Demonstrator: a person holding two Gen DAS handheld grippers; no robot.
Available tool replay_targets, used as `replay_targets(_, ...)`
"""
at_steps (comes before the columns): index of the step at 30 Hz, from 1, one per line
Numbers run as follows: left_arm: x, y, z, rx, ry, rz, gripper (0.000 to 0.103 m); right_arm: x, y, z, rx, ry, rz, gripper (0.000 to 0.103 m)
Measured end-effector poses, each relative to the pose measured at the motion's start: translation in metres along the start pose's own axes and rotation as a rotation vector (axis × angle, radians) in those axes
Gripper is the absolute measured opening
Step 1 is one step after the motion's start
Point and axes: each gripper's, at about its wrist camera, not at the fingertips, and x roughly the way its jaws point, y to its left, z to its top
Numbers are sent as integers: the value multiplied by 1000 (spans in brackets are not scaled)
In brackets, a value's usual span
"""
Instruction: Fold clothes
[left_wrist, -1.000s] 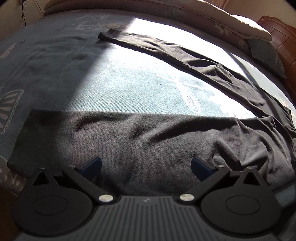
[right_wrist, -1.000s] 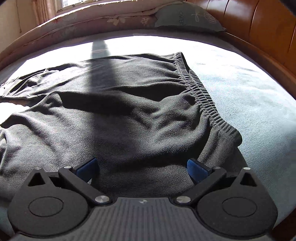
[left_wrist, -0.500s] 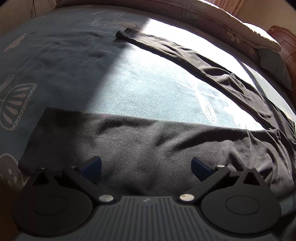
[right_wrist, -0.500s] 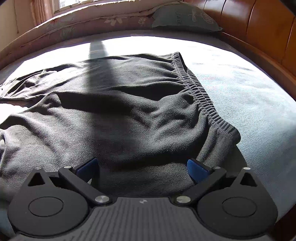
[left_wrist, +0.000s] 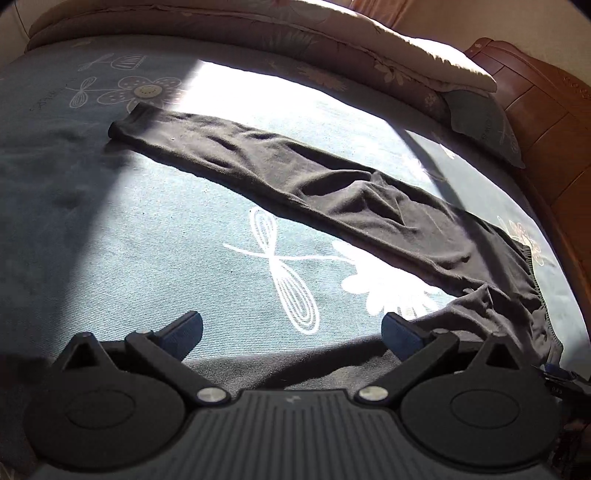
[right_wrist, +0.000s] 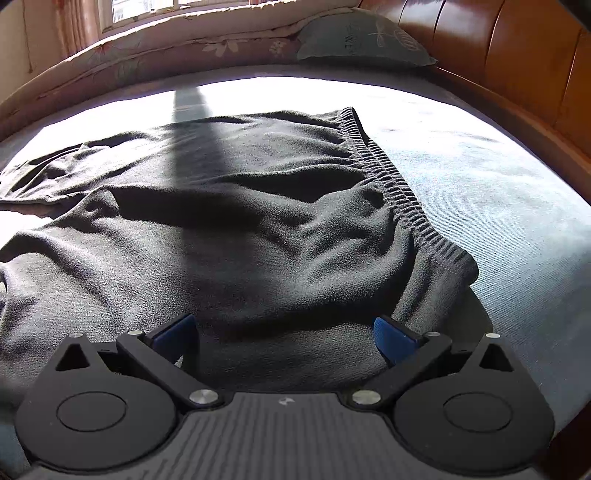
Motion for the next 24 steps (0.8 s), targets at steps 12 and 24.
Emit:
replay_targets(12, 159, -74, 93, -15, 83, -189, 102, 0, -1, -3, -1, -22, 7, 103)
replay_targets(24, 174, -77, 59, -65, 157, -198, 102, 0, -4, -5, -5, -44, 25, 103)
